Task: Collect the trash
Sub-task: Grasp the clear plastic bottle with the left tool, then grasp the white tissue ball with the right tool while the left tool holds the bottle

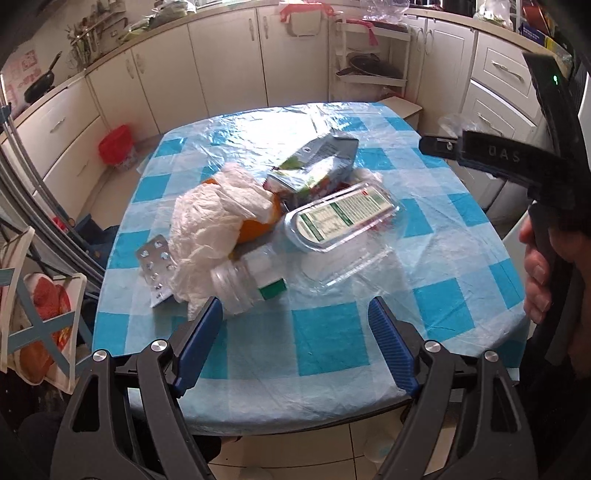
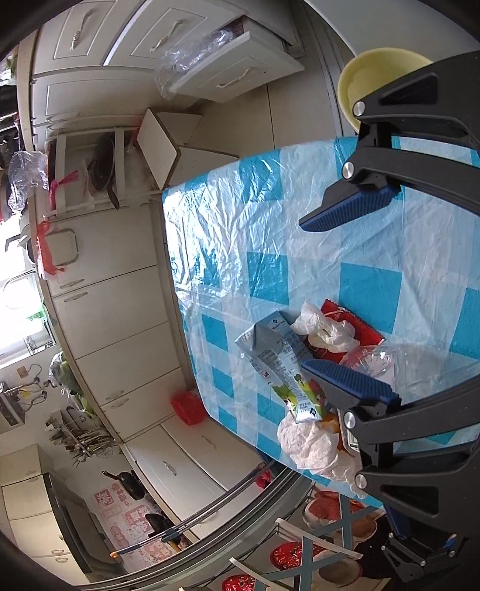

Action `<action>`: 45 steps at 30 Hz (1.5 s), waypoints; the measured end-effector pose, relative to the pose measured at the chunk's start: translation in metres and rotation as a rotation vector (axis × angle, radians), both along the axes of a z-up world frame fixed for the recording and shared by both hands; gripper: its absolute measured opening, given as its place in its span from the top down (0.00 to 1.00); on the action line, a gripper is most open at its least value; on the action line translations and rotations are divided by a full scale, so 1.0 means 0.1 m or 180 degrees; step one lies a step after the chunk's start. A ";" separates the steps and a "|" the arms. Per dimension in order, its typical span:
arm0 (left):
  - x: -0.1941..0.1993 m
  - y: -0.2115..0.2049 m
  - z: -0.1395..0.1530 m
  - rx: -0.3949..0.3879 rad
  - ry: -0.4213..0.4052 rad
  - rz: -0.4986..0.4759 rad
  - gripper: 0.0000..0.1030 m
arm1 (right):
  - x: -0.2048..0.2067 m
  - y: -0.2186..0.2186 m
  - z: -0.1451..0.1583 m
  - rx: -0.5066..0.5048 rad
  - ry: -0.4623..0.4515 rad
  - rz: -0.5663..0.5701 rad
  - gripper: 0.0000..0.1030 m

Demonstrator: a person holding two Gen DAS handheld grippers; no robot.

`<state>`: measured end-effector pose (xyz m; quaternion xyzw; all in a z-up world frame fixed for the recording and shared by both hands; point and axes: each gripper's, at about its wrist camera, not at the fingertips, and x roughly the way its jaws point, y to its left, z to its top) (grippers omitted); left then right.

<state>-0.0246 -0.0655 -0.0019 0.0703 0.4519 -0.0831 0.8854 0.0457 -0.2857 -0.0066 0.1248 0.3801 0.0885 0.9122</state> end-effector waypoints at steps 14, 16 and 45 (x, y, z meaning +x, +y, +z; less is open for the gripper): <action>0.45 -0.42 0.05 0.0373 -0.0362 -0.1652 0.25 | 0.74 0.19 -0.25 0.0426 0.0567 0.0253 0.33; 0.58 -0.44 0.00 0.0314 -0.0268 -0.1679 0.25 | 0.77 0.16 -0.26 0.0435 0.0628 0.0219 0.33; 0.72 -0.50 -0.39 0.0114 0.0399 -0.1459 0.43 | 0.55 0.02 -0.22 0.0385 0.0534 0.0370 0.90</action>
